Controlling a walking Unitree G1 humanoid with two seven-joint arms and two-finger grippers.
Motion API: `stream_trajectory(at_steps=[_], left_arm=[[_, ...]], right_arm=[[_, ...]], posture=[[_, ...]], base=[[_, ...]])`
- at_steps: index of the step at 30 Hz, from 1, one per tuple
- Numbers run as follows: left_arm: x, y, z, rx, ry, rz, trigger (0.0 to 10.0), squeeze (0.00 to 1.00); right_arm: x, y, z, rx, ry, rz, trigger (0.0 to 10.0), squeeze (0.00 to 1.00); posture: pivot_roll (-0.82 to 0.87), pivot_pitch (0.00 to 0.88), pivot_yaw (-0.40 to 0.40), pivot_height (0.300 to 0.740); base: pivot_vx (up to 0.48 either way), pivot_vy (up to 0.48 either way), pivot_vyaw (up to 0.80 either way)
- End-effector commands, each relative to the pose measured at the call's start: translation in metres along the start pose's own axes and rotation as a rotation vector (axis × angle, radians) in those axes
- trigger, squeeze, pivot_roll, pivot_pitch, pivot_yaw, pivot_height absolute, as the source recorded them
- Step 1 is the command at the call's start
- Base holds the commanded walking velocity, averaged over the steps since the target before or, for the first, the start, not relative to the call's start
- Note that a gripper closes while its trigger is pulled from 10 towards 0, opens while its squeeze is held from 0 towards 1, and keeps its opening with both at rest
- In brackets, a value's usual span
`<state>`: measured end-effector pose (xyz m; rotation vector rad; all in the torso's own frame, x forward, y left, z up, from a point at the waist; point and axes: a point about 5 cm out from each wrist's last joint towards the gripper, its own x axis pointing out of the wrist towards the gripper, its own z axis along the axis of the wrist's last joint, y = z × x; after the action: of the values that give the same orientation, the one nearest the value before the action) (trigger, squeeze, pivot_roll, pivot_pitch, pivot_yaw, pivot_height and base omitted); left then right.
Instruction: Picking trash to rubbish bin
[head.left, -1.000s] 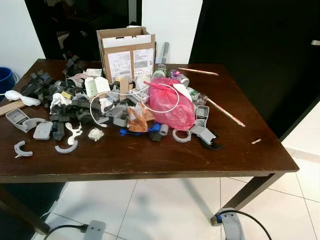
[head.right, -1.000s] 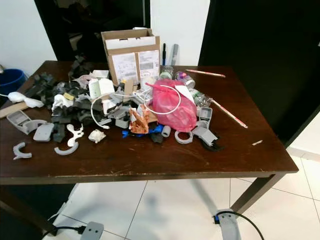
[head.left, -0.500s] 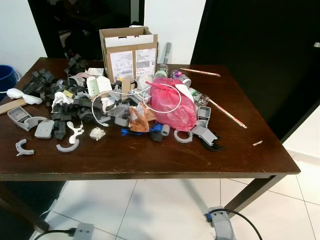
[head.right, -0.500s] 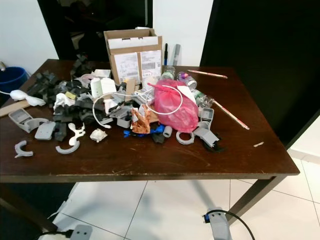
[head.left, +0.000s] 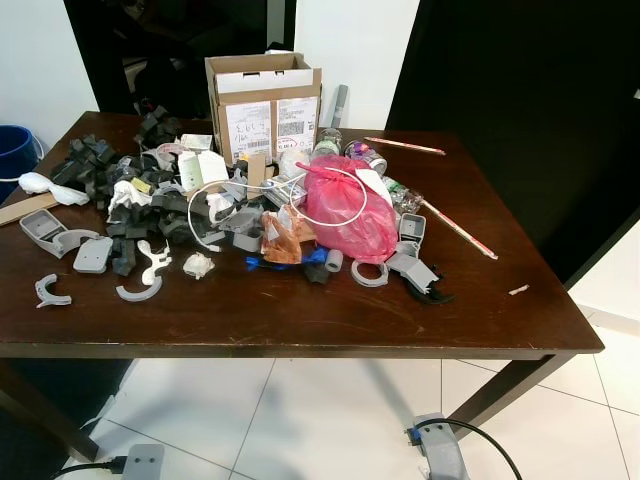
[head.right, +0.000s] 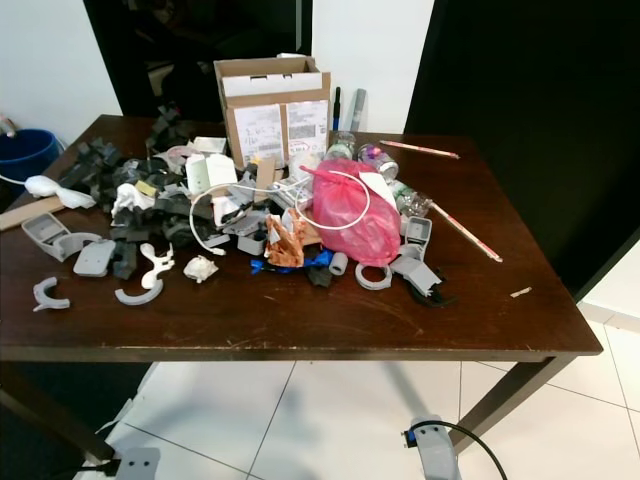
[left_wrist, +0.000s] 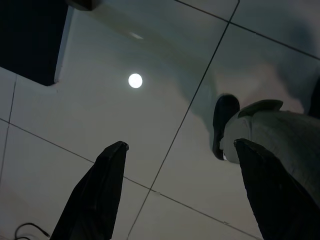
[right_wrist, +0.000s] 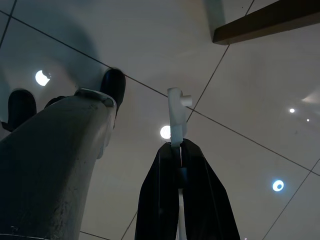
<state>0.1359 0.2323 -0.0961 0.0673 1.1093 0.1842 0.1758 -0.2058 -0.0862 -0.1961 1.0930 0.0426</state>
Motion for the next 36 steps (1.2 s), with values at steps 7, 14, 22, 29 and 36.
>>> stream_trajectory(at_steps=[7,14,22,29,36], left_arm=[[-0.001,-0.01,-0.007,-0.024,0.011,-0.014,10.0,0.0],[-0.001,-0.008,-0.009,0.005,0.02,-0.014,10.0,0.0],[-0.001,-0.005,-0.013,0.018,0.028,-0.012,10.0,0.0],[-0.003,-0.005,-0.019,0.021,0.043,-0.013,10.0,0.0],[-0.003,-0.003,-0.021,0.01,0.039,-0.002,10.0,0.0]], right_arm=[[0.0,0.0,-0.004,-0.055,0.022,0.013,10.0,0.0],[0.0,0.004,-0.006,-0.055,0.026,0.024,10.0,0.0],[0.0,0.007,-0.008,-0.053,0.033,0.031,10.0,0.0],[0.0,0.008,-0.011,-0.053,0.038,0.036,10.0,0.0],[0.0,0.009,-0.011,-0.052,0.039,0.04,10.0,0.0]], posture=[[0.15,0.051,-0.074,0.74],[0.15,0.053,-0.066,0.74],[0.14,0.059,-0.062,0.74],[0.15,0.063,-0.063,0.74],[0.15,0.068,-0.064,0.74]], base=[[0.0,0.0,0.0],[0.0,-0.39,0.0],[0.0,-0.46,0.0],[0.0,-0.459,0.0],[0.0,-0.114,0.0]])
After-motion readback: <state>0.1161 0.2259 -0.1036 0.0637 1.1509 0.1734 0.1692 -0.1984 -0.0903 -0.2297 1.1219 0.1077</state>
